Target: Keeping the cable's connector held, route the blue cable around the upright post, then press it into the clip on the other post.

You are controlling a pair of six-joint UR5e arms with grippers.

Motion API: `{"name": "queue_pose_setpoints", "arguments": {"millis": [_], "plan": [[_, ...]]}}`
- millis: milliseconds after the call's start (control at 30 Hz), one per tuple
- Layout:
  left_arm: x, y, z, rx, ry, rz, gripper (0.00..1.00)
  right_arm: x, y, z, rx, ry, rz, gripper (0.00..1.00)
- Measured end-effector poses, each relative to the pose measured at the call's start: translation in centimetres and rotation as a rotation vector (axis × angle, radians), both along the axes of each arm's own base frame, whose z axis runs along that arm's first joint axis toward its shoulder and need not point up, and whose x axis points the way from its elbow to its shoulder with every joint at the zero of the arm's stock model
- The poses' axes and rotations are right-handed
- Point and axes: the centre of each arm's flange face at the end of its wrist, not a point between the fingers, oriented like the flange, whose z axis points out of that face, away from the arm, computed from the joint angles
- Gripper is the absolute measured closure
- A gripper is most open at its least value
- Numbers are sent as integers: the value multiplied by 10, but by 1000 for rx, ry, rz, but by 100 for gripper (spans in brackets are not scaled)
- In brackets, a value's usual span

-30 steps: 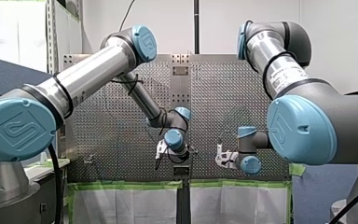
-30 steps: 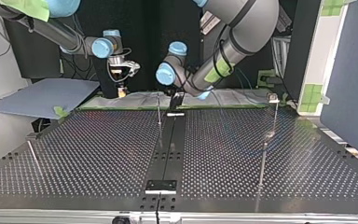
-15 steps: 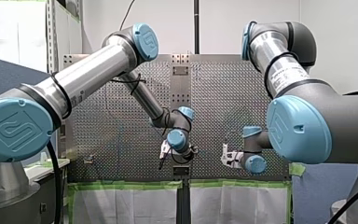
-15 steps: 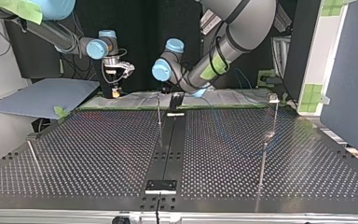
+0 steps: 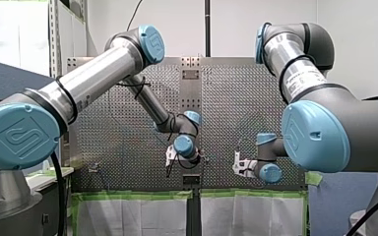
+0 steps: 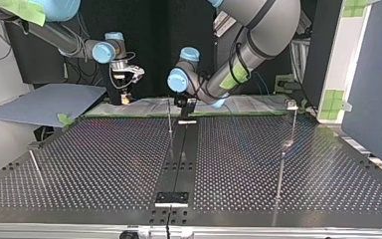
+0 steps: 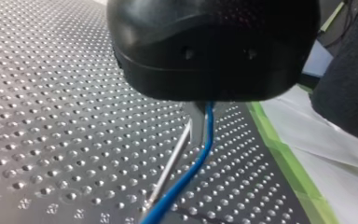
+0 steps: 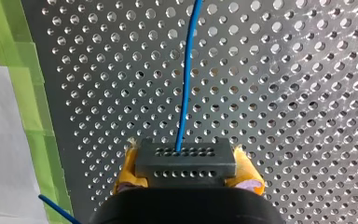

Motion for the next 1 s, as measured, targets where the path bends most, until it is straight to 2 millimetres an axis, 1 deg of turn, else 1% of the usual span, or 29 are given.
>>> {"name": "queue_pose_setpoints", "arguments": {"millis": [167, 300, 400, 733, 1000], "plan": [[-6, -5, 5, 9, 4, -12, 100, 0, 0, 0, 0, -2, -1, 100], [-14, -11, 14, 22, 5, -25, 100, -1, -1, 0, 1, -2, -2, 100], [-21, -15, 16, 40, 11, -28, 100, -1, -1, 0, 2, -2, -3, 100], [-40, -22, 13, 75, 18, -8, 100, -2, 0, -1, 5, 1, -3, 100], [-42, -26, 7, 44, -10, -3, 100, 0, 0, 0, 0, -3, 6, 100]]}}
